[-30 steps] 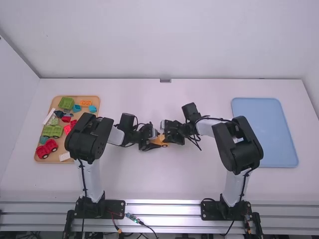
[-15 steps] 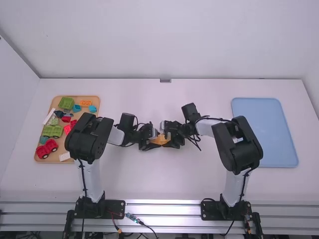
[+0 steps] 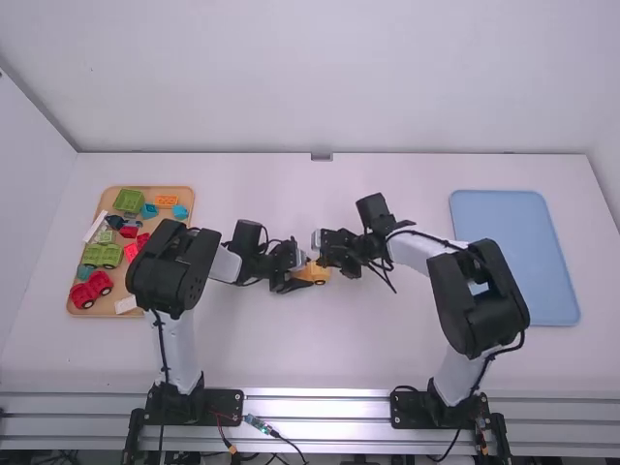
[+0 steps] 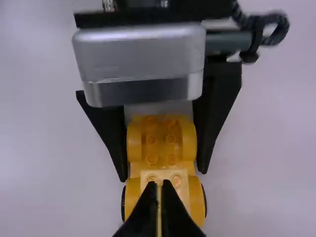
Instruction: Assemble lego blocks to make yellow taxi
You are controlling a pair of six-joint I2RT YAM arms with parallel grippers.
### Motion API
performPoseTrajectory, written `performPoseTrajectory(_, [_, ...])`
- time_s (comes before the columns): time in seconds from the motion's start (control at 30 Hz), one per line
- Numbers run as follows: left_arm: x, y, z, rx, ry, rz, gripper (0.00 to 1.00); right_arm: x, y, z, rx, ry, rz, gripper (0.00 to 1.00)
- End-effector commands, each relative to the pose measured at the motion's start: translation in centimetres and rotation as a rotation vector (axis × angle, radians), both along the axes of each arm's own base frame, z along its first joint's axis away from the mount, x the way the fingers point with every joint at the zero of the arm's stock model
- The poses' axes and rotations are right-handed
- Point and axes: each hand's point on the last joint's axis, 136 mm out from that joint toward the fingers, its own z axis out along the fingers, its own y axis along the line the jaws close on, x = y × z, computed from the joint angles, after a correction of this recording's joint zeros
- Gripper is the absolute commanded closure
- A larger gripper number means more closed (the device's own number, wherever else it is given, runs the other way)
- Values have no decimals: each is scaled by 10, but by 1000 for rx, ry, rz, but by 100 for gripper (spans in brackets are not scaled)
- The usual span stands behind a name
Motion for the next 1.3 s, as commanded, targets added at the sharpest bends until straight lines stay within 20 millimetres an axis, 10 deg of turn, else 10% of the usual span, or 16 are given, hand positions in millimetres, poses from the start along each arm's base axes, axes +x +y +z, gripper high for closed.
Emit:
performPoseTrajectory(0.0, [-2,1,-5,3,24,2,36,-4,2,3,23,3,18,100])
performPoseTrajectory(0.47, [-2,1,-5,3,23,2,36,6,-7,-45,23,71,-82,100])
performPoseTrajectory(1.27, [-1,1,-4,0,13,3,36,-11,1,-50,6,65,-4,100])
